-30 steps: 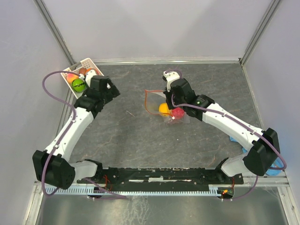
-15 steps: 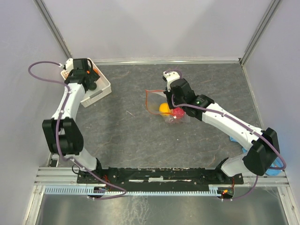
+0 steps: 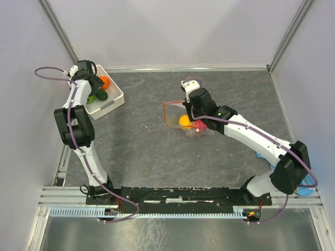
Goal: Place the food in the zip-top bag and seal the zipper
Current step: Pick up the fake fruit from the bin.
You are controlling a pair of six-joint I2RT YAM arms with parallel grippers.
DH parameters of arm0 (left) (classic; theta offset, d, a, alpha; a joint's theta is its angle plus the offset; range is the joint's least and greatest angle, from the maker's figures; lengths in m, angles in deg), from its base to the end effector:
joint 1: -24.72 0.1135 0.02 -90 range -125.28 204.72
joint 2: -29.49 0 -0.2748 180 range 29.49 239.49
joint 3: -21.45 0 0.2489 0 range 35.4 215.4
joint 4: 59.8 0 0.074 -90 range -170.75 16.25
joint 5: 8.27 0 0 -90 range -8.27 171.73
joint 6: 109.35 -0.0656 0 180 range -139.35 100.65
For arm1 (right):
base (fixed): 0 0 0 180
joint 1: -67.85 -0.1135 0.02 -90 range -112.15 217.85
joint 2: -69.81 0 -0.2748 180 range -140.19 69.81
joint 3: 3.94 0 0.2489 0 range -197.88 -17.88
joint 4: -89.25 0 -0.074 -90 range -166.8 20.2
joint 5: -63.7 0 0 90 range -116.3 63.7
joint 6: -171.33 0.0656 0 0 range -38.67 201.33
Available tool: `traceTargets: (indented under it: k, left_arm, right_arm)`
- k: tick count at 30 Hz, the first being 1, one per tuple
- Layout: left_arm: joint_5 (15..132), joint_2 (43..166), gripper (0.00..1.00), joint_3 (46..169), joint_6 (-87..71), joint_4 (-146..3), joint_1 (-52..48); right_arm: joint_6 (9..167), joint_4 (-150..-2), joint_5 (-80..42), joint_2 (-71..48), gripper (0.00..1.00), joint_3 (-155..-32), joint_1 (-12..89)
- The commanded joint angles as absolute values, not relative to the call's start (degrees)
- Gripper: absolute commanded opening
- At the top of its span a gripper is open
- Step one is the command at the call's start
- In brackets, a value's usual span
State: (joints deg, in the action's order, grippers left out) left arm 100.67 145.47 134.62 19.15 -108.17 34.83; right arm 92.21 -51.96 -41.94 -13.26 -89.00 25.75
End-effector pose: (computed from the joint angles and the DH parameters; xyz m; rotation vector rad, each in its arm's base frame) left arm 0.4632 0.1042 0.2423 -1.1178 2.1319 0.1810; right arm 0.2682 0.2185 0.3128 -0.4440 2.1488 0.2199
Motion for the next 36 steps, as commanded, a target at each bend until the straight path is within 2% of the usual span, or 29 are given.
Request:
traceTargets:
  k: [1,9,17,25,36]
  left_arm:
    - [102.37,148.57,0.96,140.85,18.95,-109.20,36.58]
    - [105.16,155.90,0.96,150.05,16.60,-111.13,38.64]
    - [104.72,161.79,0.96,153.43,12.80,-111.16,38.98]
    - [102.65,165.83,0.96,153.92,9.39,-110.53,39.04]
    - [105.82,163.09,0.97,149.08,9.74,-104.55,39.41]
  right_arm:
    - [90.86,-53.27,-43.76,-14.22,0.02,-90.08,26.01]
    - [89.62,-53.26,-45.09,-15.85,0.02,-90.56,26.16]
    - [89.33,-53.53,-45.11,-16.31,0.02,-90.63,26.23]
    - [89.20,-53.50,-45.11,-16.82,0.02,-90.59,26.32]
    - [89.11,-53.42,-45.00,-16.88,0.02,-90.62,26.30]
